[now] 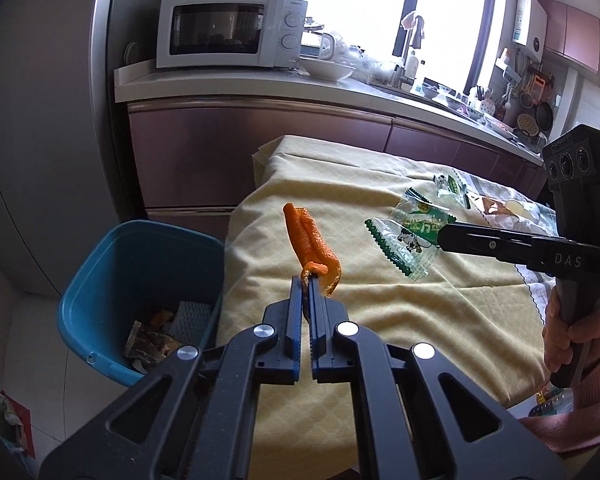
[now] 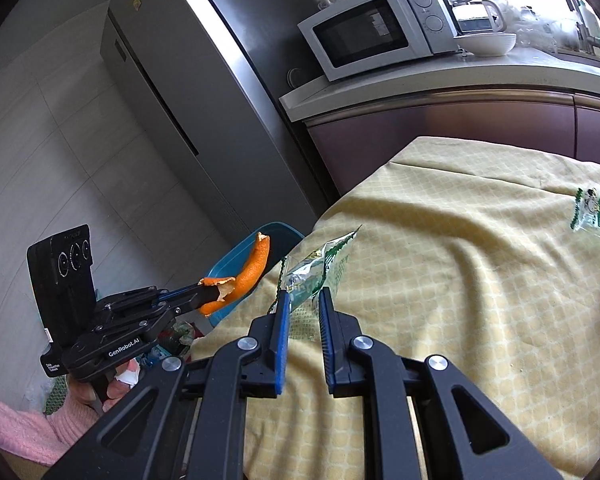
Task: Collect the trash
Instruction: 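Carry the peel and clear wrapper with both tools to the teal bin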
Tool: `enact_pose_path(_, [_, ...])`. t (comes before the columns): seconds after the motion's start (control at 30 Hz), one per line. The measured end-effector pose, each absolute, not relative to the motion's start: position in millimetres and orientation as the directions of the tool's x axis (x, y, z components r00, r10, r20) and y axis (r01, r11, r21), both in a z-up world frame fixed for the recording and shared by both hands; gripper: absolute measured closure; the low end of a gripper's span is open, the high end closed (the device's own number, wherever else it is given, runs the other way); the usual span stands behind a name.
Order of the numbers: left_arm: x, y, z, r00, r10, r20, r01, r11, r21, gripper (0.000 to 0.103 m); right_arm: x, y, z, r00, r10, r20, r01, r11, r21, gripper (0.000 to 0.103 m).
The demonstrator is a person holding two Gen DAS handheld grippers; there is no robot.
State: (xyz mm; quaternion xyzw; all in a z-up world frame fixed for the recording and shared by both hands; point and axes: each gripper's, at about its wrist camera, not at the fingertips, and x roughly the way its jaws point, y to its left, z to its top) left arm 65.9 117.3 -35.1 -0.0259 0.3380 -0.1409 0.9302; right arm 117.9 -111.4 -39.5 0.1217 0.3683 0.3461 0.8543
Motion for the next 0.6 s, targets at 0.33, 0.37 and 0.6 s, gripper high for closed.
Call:
enact_pose_path(0.33, [67,174,-29,0.769,-0.170,-0.616,0.108,0.985,-0.135,0.100,137,-61,-31,0.417,0.720,-0.555,-0.584,0.680,0.443,0.089])
enact_pose_path(0.37, [68,179,-30,0.770,-0.162,-0.618,0.097,0.986,-0.136,0.100,139,-57,-31,0.409,0.724,-0.556,-0.590,0.674,0.444,0.089])
enact_pose_path(0.6, [76,207,-38,0.761,-0.110,-0.639,0.030,0.990,-0.135,0.100,151,-21,-31,0.366,0.728,-0.580,-0.629,0.653,0.423,0.089])
